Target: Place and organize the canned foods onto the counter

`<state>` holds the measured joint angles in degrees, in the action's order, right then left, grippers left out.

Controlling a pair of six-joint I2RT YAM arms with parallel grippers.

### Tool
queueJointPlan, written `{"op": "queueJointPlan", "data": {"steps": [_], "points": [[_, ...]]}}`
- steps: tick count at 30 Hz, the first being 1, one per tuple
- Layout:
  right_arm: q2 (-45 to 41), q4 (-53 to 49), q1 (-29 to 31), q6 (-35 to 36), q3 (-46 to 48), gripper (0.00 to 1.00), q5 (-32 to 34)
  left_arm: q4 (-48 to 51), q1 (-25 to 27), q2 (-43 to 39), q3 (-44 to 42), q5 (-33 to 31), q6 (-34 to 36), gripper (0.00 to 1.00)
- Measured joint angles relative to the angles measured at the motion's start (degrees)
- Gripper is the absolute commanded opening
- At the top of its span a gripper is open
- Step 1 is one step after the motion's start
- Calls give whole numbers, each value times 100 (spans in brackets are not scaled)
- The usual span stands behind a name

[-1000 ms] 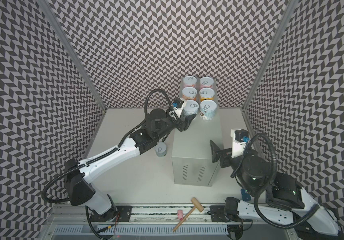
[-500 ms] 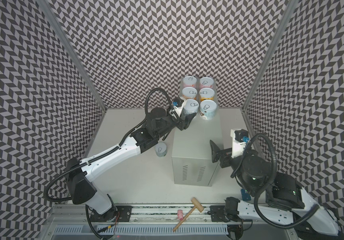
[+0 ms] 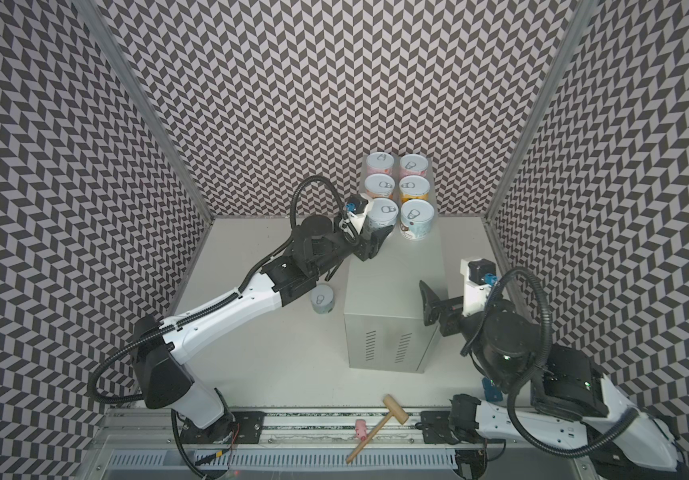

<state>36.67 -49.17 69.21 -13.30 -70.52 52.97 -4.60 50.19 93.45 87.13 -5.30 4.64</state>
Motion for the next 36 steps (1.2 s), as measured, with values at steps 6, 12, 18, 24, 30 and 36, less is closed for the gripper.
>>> {"op": "queueJointPlan", "data": {"steps": [6, 12, 18, 24, 30, 36], "points": [[-2, 0, 0, 0, 11, 99, 0, 0, -11, 0, 0, -2, -2, 70], [-2, 0, 0, 0, 24, 99, 0, 0, -11, -2, -4, -4, -2, 70], [-35, 0, 0, -2, 37, 99, 0, -2, -11, -7, -11, -9, -7, 70], [-74, 2, 0, -2, 39, 99, 2, -2, -11, -17, -22, -33, -13, 70], [-74, 2, 0, -2, 46, 99, 0, -2, -9, -59, -66, -66, -17, 70], [-76, 2, 0, -4, 63, 99, 0, 0, -9, -79, -81, -94, -15, 71]]}}
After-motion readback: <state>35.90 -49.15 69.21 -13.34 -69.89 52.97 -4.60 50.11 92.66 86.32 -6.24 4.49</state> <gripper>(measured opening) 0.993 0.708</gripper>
